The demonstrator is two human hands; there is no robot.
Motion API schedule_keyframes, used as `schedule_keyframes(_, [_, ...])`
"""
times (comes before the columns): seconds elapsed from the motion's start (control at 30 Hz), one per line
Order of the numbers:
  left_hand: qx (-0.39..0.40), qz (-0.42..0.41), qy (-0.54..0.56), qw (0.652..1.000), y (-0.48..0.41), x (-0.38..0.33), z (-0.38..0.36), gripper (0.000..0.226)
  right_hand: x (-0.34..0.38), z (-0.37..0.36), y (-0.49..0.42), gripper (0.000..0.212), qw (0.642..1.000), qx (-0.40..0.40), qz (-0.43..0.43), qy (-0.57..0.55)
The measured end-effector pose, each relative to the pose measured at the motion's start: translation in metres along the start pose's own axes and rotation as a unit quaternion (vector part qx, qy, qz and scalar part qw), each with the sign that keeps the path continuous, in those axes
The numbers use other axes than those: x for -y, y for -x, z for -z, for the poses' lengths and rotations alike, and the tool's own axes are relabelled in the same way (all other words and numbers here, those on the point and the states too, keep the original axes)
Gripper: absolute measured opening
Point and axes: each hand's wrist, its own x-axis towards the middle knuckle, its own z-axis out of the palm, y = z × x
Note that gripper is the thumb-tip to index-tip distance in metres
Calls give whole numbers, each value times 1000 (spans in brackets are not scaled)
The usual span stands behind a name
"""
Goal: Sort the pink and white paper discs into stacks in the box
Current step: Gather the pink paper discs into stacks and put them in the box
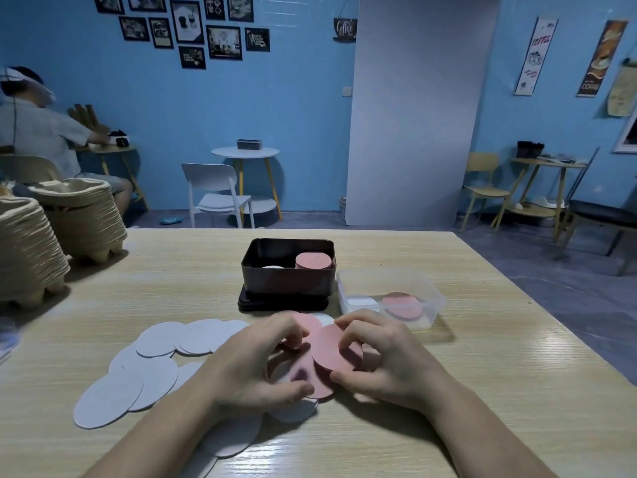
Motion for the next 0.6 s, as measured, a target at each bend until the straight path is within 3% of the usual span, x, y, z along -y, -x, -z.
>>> schedule_keyframes(0.37, [-7, 5, -61, 998, 0, -8, 1, 45, 3, 0, -1, 33, 1000, -2, -25, 4])
schedule_keyframes(0.6, [-66, 6, -152, 986, 15, 6, 18, 42, 4, 0, 0, 36, 1000, -8, -28, 3])
